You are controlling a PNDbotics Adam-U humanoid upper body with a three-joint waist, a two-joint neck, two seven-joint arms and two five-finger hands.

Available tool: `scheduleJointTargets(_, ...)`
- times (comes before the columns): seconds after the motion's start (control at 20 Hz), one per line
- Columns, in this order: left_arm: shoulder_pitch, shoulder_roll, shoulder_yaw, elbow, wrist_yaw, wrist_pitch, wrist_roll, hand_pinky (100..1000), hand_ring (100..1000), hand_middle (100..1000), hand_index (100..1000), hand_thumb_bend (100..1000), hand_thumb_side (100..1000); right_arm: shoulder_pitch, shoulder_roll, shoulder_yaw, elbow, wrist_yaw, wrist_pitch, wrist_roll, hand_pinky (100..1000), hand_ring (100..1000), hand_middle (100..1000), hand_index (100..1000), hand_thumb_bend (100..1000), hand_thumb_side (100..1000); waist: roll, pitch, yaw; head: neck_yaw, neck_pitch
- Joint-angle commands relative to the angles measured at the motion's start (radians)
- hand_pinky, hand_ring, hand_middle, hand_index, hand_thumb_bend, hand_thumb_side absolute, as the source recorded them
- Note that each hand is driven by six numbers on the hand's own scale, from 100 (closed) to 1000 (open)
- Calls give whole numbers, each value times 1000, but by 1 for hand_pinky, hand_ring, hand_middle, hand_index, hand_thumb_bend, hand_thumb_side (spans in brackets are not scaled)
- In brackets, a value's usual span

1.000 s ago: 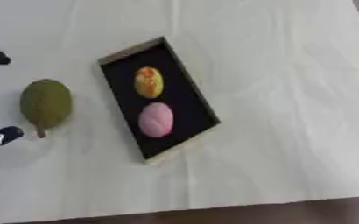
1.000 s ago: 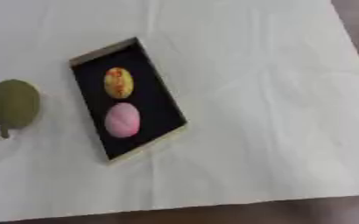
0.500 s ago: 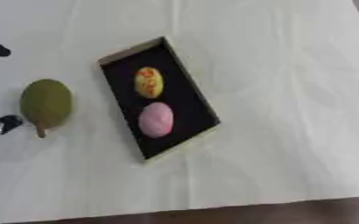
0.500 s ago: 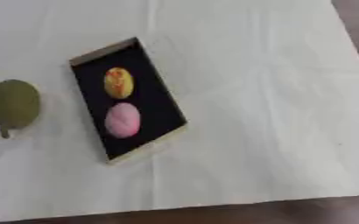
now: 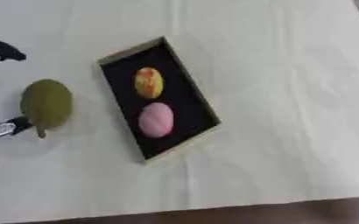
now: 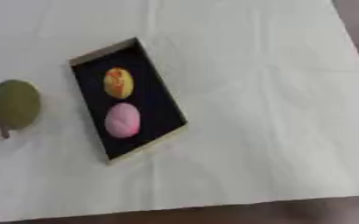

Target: Pick up objects on the table and place them in the box.

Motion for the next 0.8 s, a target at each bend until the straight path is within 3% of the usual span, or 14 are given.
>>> scheduleJointTargets(0.05,-20,9,-3,-5,-17,18,-29,844,872,873,933,521,432,-11,-15,-7,-15,-7,2,0,887,737,677,813,100,327,3,-18,-3,3,-7)
scheduleJointTargets(0.45,-75,-31,-36,61,-80,12,-41,838,864,868,944,468,406,-12,-6,-3,-15,-13,2,6,887,735,675,812,100,339,2,-16,-6,5,-10)
scheduleJointTargets(0.8,-111,-69,-67,135,-145,-13,-52,815,826,824,918,374,327,-10,2,-3,-15,-17,3,8,887,734,674,812,100,348,0,-13,-11,7,-12)
